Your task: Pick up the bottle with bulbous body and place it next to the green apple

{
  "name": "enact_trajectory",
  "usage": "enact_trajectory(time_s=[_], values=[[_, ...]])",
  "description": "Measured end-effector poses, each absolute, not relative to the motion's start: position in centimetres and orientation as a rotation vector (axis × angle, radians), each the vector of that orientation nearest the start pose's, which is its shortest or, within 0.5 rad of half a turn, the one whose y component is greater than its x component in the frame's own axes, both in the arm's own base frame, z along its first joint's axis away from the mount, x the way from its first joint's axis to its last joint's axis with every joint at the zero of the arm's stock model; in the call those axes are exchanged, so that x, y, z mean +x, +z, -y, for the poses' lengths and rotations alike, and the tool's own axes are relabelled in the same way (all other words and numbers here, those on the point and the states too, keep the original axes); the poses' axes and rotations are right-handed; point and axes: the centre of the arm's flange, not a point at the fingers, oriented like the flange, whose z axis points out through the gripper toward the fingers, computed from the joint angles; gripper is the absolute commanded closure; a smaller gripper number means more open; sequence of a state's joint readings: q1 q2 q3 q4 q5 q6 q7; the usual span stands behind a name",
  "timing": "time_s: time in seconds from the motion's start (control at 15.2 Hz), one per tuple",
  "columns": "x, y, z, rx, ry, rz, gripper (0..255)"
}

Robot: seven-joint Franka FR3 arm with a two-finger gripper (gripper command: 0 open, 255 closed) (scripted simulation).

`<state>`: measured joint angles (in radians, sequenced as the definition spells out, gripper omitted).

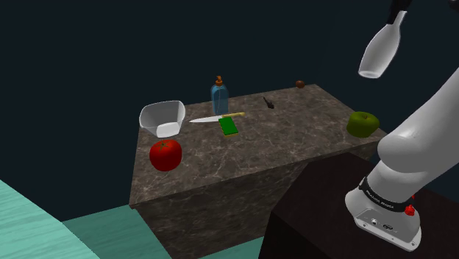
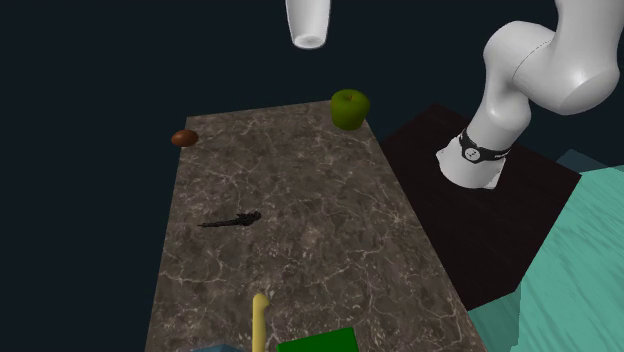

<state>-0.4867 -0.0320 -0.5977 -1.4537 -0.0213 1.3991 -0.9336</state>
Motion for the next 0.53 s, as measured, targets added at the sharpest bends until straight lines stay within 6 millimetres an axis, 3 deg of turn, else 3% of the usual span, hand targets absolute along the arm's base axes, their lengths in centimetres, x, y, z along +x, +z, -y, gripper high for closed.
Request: enact_trajectory(time_s=[0.53], values=[[23.9,63.6,47.1,-3.110,0.028,-0.239,255]])
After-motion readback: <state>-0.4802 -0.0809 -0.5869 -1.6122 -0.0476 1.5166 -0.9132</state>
